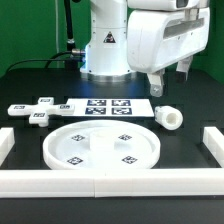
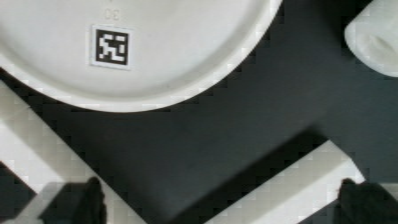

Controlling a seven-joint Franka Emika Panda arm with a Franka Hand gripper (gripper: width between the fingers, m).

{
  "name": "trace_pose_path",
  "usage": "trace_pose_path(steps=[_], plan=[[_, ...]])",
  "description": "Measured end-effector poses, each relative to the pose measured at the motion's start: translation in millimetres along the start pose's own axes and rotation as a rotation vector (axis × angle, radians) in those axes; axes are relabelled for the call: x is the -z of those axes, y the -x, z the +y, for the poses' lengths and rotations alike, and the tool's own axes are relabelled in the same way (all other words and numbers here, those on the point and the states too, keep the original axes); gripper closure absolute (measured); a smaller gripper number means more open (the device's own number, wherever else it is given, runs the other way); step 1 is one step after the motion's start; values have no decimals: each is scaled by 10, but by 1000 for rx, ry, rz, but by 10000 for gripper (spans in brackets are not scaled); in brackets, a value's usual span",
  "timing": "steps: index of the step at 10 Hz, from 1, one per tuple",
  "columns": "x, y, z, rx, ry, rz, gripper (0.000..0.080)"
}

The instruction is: Assemble round table

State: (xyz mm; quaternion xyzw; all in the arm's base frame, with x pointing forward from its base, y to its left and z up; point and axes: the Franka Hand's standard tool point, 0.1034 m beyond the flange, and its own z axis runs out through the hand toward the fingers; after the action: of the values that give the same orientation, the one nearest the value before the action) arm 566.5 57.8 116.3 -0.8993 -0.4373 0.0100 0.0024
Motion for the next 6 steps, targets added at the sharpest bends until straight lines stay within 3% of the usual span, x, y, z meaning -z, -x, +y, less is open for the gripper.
trace_pose_path(steps=[6], plan=[[-18,47,23,43,5,2,150]])
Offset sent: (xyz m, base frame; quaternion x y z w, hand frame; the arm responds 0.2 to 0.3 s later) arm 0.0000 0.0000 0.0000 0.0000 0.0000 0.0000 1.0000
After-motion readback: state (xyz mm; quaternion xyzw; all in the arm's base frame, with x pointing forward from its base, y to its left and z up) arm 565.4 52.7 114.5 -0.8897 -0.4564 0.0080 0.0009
